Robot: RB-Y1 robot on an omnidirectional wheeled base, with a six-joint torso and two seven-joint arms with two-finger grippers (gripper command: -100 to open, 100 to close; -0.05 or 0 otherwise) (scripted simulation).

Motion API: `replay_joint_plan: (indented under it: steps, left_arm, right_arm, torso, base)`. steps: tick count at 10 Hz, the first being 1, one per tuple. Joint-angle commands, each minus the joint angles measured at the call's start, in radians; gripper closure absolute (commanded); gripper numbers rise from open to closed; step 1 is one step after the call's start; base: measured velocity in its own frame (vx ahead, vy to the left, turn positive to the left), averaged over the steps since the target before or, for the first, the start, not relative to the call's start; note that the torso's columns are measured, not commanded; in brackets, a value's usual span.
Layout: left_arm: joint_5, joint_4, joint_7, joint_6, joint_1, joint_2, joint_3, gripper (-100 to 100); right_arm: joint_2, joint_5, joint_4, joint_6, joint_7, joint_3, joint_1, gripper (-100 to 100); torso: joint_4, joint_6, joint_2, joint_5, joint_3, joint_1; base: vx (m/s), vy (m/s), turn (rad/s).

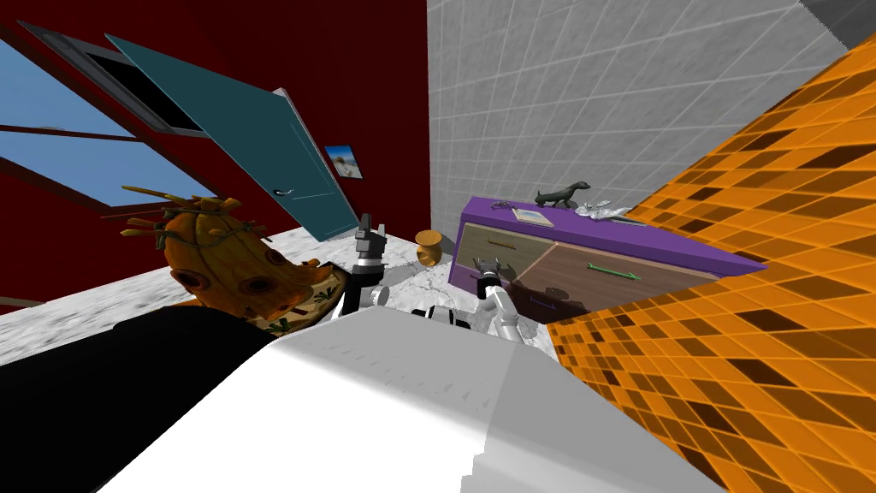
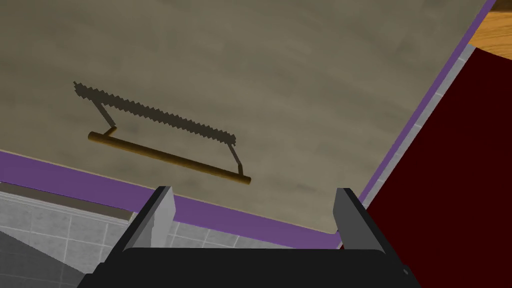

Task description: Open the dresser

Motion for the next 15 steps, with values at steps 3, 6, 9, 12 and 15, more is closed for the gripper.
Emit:
replay_joint_plan:
  steps: [3,6,9,12,15]
  left_arm:
    - [0.000,0.000,0.000,0.000,0.000,0.000,0.000,0]
    - [0.000,0.000,0.000,0.000,0.000,0.000,0.000,0]
    - [0.000,0.000,0.000,0.000,0.000,0.000,0.000,0]
    - [0.000,0.000,0.000,0.000,0.000,0.000,0.000,0]
    - [0.000,0.000,0.000,0.000,0.000,0.000,0.000,0]
  right_arm:
    - [0.008,0.119,0.100,0.112,0.073,0.037,-0.064,-100]
    - [0.012,0.192,0.147,0.151,0.098,0.049,-0.090,-100]
    - [0.019,0.283,0.231,0.227,0.145,0.073,-0.139,-100]
    - [0.021,0.338,0.270,0.263,0.167,0.084,-0.162,-100]
    - [0.021,0.424,0.341,0.328,0.207,0.105,-0.205,-100]
  torso:
    - [0.000,0.000,0.000,0.000,0.000,0.000]
    - [0.000,0.000,0.000,0.000,0.000,0.000]
    - [0.000,0.000,0.000,0.000,0.000,0.000]
    - [0.000,0.000,0.000,0.000,0.000,0.000]
    - [0.000,0.000,-0.001,0.000,0.000,0.000]
  base:
    - [0.023,-0.017,0.057]
    - [0.019,-0.020,0.052]
    - [0.021,-0.015,0.053]
    - [0.016,-0.015,0.045]
    - [0.022,-0.021,0.062]
